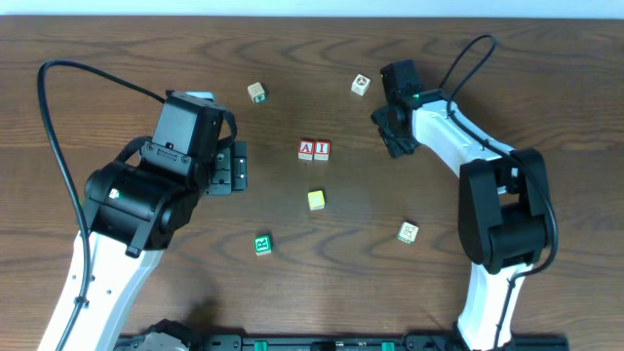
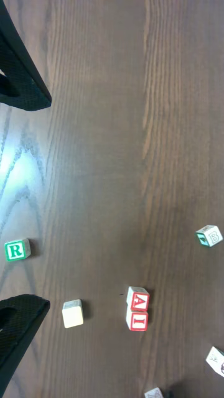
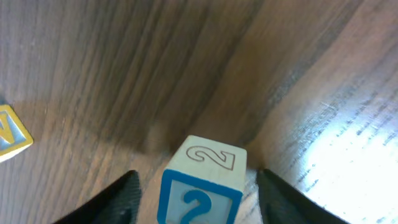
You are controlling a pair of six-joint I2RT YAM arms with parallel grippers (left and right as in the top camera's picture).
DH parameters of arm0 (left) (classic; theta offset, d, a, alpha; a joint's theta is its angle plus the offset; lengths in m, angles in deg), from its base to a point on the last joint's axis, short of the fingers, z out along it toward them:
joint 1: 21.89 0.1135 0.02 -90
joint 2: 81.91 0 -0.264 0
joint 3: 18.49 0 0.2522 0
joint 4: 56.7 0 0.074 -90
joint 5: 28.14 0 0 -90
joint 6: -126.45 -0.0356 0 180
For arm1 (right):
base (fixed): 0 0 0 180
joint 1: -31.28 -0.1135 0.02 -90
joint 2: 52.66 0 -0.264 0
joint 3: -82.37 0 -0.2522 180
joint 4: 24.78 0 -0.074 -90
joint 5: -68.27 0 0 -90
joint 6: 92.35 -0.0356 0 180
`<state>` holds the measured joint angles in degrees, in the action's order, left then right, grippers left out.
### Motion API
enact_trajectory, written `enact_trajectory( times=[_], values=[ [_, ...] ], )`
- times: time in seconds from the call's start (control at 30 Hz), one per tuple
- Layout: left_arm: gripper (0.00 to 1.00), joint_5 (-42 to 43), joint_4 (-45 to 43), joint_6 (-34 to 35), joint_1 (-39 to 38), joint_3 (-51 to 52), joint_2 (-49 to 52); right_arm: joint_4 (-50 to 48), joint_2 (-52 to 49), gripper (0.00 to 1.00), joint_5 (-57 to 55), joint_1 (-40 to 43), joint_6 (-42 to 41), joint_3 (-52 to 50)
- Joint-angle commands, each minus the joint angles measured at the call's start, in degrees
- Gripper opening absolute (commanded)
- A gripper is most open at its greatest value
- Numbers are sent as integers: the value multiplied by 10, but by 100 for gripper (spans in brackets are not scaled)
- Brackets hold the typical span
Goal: Spell out Ai2
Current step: 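Lift the '2' block with the right gripper and carry it toward 'AI'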
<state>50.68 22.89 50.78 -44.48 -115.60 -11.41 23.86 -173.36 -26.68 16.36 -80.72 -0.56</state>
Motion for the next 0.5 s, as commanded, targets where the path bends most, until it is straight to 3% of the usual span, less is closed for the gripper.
enact_trajectory(
  times=[0.0,0.27,0.47],
  values=[
    [95,-9,2,0,1,-4,-1,-2,-13,54,-20,-5,-1,2],
    [95,-9,2,0,1,-4,-1,-4,-13,38,-25,-6,14,2],
    [95,-9,2,0,1,-4,-1,-11,-12,29,-26,-18,82,2]
  ],
)
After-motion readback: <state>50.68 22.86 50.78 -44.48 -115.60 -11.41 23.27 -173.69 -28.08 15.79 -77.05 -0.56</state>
